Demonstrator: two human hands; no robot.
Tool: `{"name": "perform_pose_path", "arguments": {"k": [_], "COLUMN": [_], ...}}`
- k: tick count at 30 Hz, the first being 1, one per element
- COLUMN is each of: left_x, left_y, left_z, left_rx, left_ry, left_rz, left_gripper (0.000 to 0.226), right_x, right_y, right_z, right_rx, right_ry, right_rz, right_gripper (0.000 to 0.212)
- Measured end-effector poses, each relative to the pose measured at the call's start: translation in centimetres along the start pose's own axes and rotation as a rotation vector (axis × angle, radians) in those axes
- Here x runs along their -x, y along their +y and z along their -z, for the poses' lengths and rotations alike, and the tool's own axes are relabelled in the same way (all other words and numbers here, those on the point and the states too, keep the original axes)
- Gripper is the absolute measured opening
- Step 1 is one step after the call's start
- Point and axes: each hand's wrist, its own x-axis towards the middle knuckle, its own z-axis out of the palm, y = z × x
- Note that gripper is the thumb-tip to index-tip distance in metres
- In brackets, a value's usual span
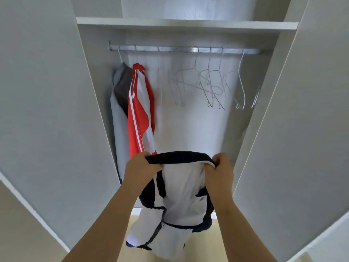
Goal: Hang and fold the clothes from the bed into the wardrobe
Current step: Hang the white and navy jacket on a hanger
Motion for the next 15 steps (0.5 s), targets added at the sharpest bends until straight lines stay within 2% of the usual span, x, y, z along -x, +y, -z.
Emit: {"name": "perform_pose_path", "arguments": {"k": [2, 4, 8, 11, 15], "left_x": [-3.2, -6.5, -11.4, -16.5, -22.0], "left_y": [-0.1, -0.1, 1.1, 2.0, 2.9], "left_z": [0.2, 0.1, 0.0, -0.2, -0.8], "left_rx": [0.040, 0.211, 0.526, 0.642, 0.746], "left_ry": [0.103, 0.184, 0.197, 0.237, 0.296], "left_rz": [0.002, 0.061, 0.165, 0.186, 0.234], "left_gripper": [0.011, 0.010, 0.018, 0.024, 0.020], "right_x": [-2.1, -4.2, -8.0, -12.3, -17.3], "right_y": [-0.9, -1.2, -1.7, -1.7, -2.4], "right_z": [-2.2, -4.6, -8.4, -12.3, -15.7], "right_rx": [0.005, -0.004, -0.052, -0.098, -0.155], "right_ry": [-0.028, -0.082, -0.172, -0.269, -0.442], "right_rz": [0.017, 0.015, 0.029, 0.036, 0.094], "right_gripper": [0.025, 0.025, 0.019, 0.022, 0.019]}}
